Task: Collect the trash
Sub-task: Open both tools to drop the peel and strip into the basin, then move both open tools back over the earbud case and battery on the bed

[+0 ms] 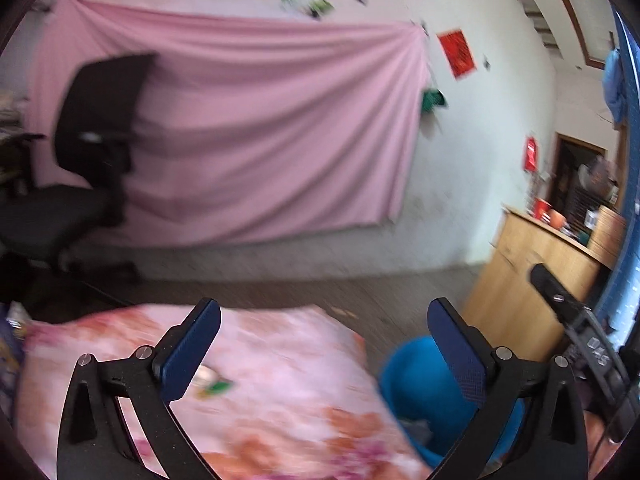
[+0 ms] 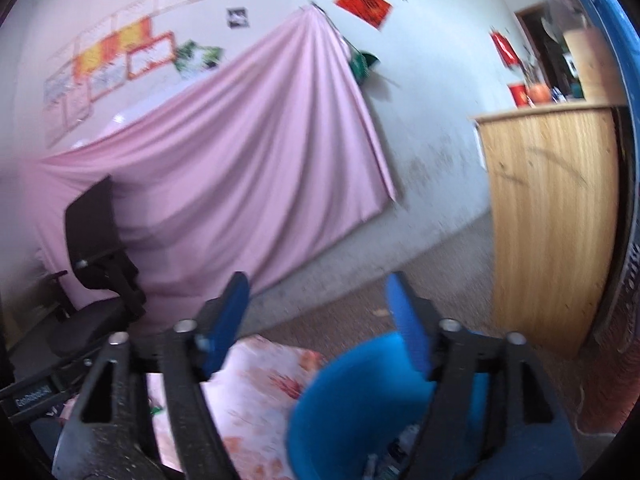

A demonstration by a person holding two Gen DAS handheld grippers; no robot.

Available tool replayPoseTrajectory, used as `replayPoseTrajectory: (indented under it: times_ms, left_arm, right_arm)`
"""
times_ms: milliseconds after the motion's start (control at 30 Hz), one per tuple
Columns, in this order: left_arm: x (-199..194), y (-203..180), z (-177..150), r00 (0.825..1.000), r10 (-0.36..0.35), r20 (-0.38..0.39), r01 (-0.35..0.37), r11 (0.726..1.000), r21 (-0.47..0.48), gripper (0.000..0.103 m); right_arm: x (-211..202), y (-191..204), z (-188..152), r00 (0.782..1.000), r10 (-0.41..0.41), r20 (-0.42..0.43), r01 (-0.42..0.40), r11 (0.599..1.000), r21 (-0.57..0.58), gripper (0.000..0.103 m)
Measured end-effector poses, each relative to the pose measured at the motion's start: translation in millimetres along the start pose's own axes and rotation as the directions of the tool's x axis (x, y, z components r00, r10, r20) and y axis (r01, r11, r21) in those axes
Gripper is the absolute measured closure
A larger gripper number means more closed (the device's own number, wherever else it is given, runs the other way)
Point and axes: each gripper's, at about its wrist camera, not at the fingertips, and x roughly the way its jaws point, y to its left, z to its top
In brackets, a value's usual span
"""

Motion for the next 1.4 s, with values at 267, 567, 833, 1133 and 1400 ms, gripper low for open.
replayPoseTrajectory:
  times_ms: [267,567,833,1133,1400]
  left_arm:
    - [-50,64,-7,0.983,0.149,0.112,-0.148,0.989,-0.015,0.002]
    - [-87,108,-17,0.942,0.268,0.200,-0.265,0.963,-0.040,0.002]
    - [-90,129,-35,0.926,0.324,0.193,-0.320,0.946,-0.052,0.002]
    - [-51,143,-42,0.948,0.317,0.017,-0.316,0.948,-0.030,0.002]
    - [2,168,-53,0.907,0.348,-0.235,-0.371,0.926,-0.060,0.003]
  right_arm:
    - [-18,66,-4,0.971,0.186,0.151,-0.171,0.980,-0.106,0.000]
    - [-24,131,-24,0.931,0.311,0.188,-0.268,0.937,-0.225,0.000]
    - [-8,172,-56,0.927,0.364,0.091,-0.312,0.883,-0.351,0.000]
    - [26,181,-76,0.952,0.299,-0.068,-0.302,0.878,-0.371,0.000]
    - [81,169,-89,0.901,0.260,-0.348,-0.358,0.898,-0.256,0.000]
